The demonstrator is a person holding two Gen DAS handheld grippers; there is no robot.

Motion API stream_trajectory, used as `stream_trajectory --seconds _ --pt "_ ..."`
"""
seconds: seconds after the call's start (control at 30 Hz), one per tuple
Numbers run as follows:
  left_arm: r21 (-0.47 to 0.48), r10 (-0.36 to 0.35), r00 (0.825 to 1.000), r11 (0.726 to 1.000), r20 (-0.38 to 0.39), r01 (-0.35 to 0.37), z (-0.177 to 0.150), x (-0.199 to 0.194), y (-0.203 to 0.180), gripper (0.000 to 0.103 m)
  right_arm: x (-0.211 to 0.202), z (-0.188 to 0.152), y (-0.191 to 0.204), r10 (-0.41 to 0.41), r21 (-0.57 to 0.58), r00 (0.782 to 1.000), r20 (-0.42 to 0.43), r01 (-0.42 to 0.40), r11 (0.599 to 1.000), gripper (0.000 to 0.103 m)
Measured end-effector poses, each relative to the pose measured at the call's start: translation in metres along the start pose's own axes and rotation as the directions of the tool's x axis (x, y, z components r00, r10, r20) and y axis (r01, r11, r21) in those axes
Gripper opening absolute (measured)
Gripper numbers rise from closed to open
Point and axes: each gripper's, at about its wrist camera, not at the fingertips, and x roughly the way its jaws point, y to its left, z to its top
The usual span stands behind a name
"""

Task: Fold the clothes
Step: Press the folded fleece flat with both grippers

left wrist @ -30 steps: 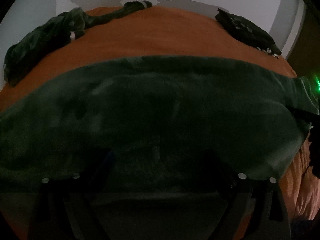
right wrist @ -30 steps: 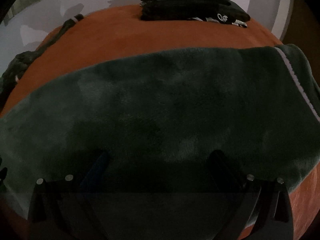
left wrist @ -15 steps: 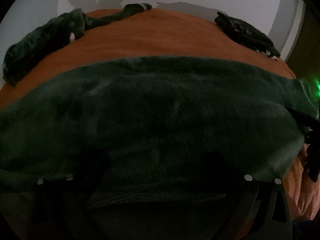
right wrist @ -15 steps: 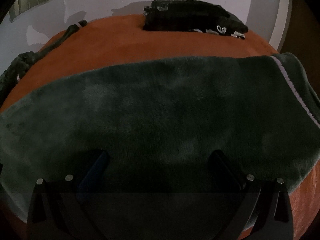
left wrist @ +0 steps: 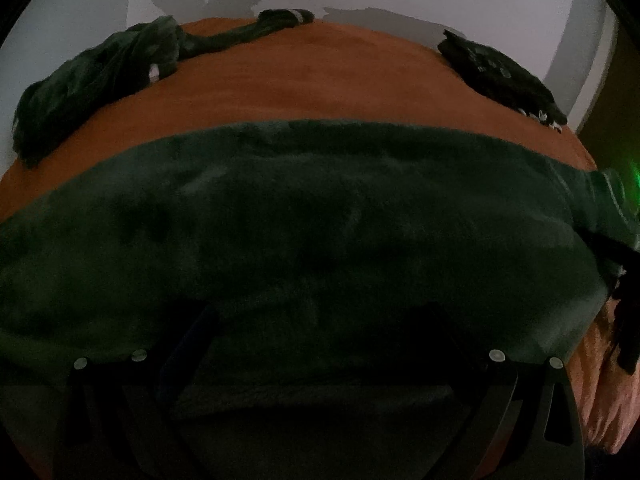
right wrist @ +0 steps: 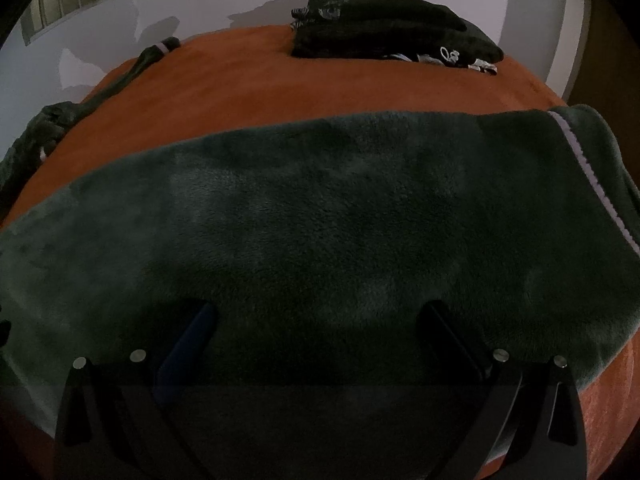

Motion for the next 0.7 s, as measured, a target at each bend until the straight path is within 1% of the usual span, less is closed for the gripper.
stream_trajectory --seconds 0.1,0.2,0.23,0.33,0.43,0.47,0.57,0.67,0.7 --pt "-0.035 -0.025 1.0 0.999 0.015 0.025 0.004 -0.004 0.001 0.102 0.001 0.005 -0.001 0.003 0.013 1.0 -0.019 -0.003 1.0 0.103" --pt "-0.045 -0.098 0.995 0.994 0.028 0.099 0.007 -0.006 -0.001 0.102 0.004 0.01 0.0 0.005 0.024 1.0 -0.028 -0.005 1.0 0.103" --pt "-0.034 -0.105 0.994 0.994 0.035 0.106 0.007 -0.007 -0.004 0.102 0.004 0.011 0.0 0.007 0.026 1.0 -0.031 -0.006 1.0 0.103" --pt "0.012 -0.108 0.992 0.994 0.064 0.108 0.007 -0.014 -0.012 0.102 0.004 0.014 -0.002 0.023 0.029 0.998 -0.051 -0.021 0.999 0.103" --pt "0.065 -0.094 0.992 0.994 0.089 0.088 0.011 -0.021 -0.022 0.102 -0.002 0.021 -0.009 0.067 0.046 0.993 -0.095 -0.063 0.997 0.103" --pt "0.081 -0.094 0.991 0.993 0.094 0.087 0.013 -0.022 -0.024 0.102 -0.006 0.024 -0.014 0.08 0.057 0.992 -0.096 -0.075 0.996 0.103" --pt "0.108 -0.104 0.989 0.99 0.109 0.092 0.022 -0.025 -0.028 0.102 -0.023 0.031 -0.036 0.113 0.112 0.992 -0.064 -0.106 0.988 0.103" --pt "0.107 -0.118 0.986 0.989 0.121 0.106 0.033 -0.027 -0.026 0.102 -0.039 0.038 -0.064 0.137 0.208 0.99 -0.026 -0.129 0.97 0.103" --pt "0.103 -0.138 0.983 0.987 0.119 0.126 0.036 -0.027 -0.024 0.102 -0.043 0.039 -0.073 0.143 0.242 0.99 -0.014 -0.135 0.961 0.103"
